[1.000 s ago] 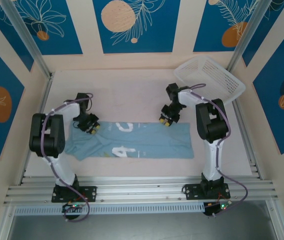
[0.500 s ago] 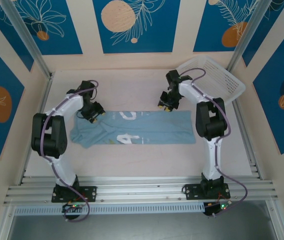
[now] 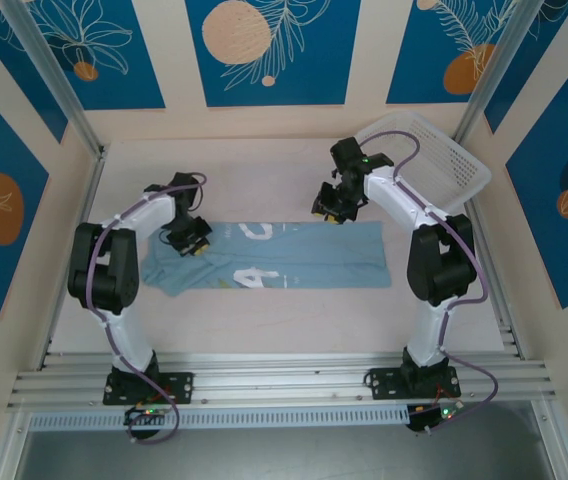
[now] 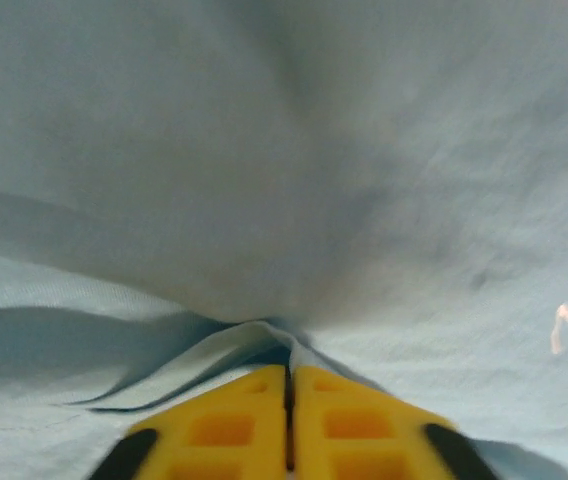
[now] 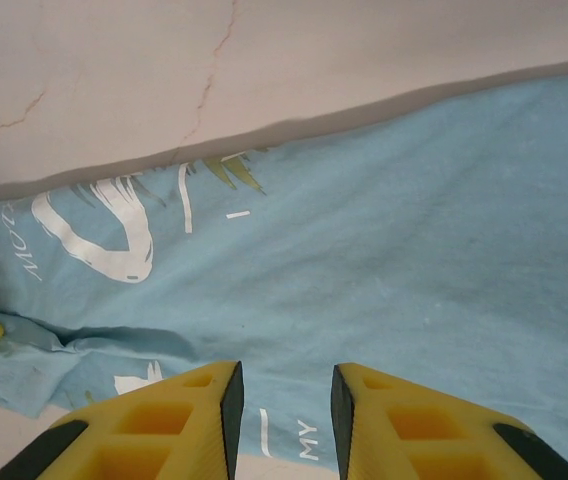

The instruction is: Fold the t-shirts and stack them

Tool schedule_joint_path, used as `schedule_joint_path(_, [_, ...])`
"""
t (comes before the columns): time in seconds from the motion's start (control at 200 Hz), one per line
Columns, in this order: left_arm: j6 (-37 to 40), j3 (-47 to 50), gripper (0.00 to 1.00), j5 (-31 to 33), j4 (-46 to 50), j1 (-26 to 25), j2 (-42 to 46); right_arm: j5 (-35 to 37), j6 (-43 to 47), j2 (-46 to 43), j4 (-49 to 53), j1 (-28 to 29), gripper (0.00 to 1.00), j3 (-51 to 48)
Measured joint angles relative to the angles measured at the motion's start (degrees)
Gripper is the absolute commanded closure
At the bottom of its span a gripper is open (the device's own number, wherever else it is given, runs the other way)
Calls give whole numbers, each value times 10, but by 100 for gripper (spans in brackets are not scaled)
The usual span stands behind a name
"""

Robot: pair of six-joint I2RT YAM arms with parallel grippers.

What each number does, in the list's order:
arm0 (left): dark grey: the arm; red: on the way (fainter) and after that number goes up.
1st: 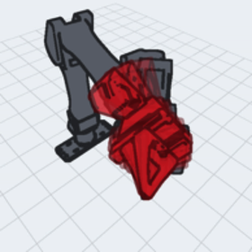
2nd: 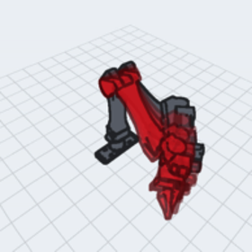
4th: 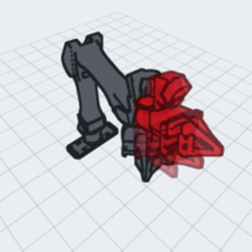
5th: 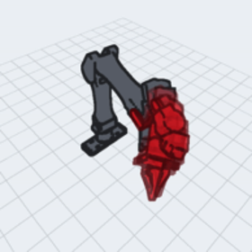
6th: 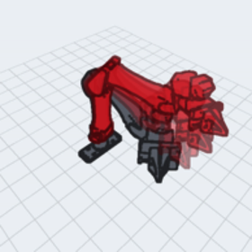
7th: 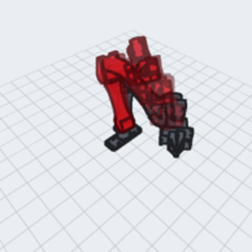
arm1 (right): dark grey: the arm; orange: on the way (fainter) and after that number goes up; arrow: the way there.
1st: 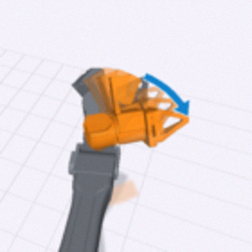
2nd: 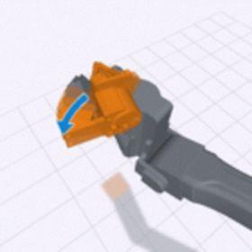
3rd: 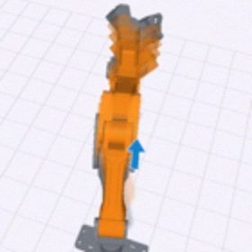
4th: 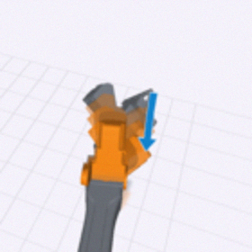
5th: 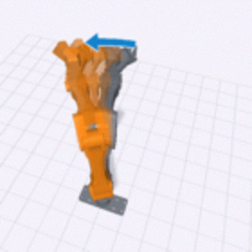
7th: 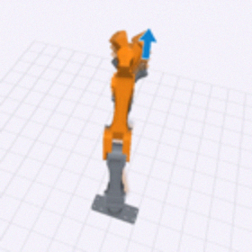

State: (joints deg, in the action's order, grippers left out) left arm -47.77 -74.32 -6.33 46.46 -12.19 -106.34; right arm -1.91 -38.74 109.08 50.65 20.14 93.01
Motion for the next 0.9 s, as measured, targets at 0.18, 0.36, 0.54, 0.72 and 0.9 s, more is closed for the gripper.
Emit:
schedule_joint_path(0.18, [-10,24,100,0,17,-26,27,-1,0,-10,1,0,69,-8])
schedule_joint_path(0.36, [-50,68,100,0,42,-62,92,-10,0,-32,1,0,69,-33])
schedule_joint_path(0.54, [-112,96,100,0,53,-102,117,-15,0,-59,0,0,69,-69])
schedule_joint_path(0.72, [-175,134,80,-18,33,-136,117,-21,0,-66,-4,0,69,-96])
schedule_joint_path(0.9, [-234,156,76,-60,-2,-160,117,-25,0,-69,-5,0,69,-114])
